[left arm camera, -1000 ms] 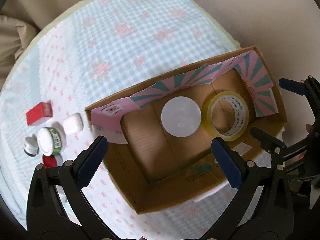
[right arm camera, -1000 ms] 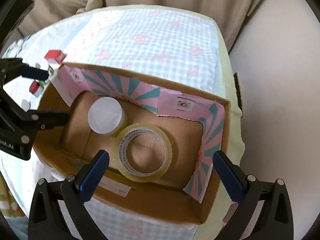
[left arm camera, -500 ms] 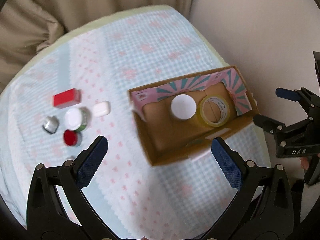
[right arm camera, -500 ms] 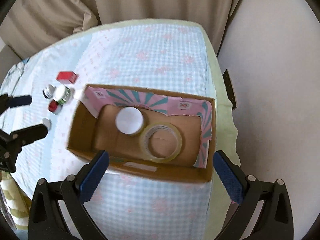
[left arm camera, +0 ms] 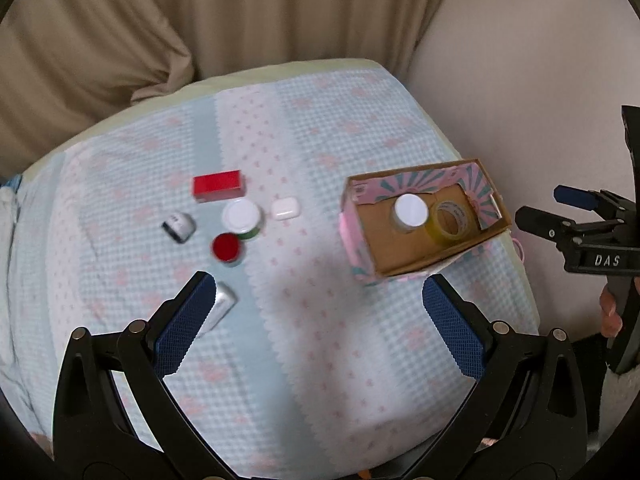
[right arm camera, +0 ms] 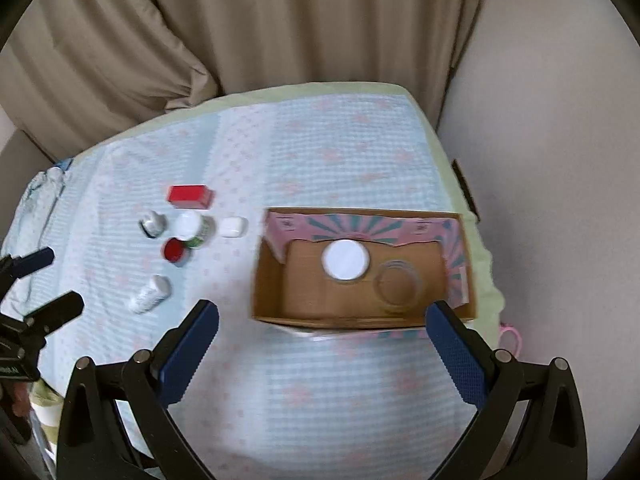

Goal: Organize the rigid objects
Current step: 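Withdraw both open grippers from the cardboard box, then grasp the white pill bottle with the left gripper while the right grasps the white-lidded green jar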

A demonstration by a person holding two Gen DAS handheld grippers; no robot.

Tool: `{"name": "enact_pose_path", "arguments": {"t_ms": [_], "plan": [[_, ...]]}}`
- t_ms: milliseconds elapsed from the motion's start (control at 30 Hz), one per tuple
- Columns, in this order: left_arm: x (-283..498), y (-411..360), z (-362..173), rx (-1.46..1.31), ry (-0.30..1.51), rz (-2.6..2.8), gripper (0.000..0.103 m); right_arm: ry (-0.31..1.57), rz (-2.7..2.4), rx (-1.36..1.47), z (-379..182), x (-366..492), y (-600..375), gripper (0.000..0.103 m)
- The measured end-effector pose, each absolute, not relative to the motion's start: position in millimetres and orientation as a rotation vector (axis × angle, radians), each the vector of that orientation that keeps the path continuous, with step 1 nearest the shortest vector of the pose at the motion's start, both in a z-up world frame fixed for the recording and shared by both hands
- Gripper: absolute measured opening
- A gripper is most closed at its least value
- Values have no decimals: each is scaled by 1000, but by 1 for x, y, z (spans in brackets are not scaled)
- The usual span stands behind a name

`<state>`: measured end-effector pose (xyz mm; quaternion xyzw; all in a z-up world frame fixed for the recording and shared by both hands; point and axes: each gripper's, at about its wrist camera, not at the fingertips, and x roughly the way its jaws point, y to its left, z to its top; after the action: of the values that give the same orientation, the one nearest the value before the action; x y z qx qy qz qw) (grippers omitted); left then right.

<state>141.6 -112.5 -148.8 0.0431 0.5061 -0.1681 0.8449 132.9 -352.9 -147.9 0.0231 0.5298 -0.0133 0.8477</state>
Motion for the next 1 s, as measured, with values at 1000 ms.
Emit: {"name": "enact_pose_path", "arguments": {"t_ms": [1000], "plan": [[222,65,-283,223,1261,-438,103,1278,-53,267,-232,272,-153,103]]}}
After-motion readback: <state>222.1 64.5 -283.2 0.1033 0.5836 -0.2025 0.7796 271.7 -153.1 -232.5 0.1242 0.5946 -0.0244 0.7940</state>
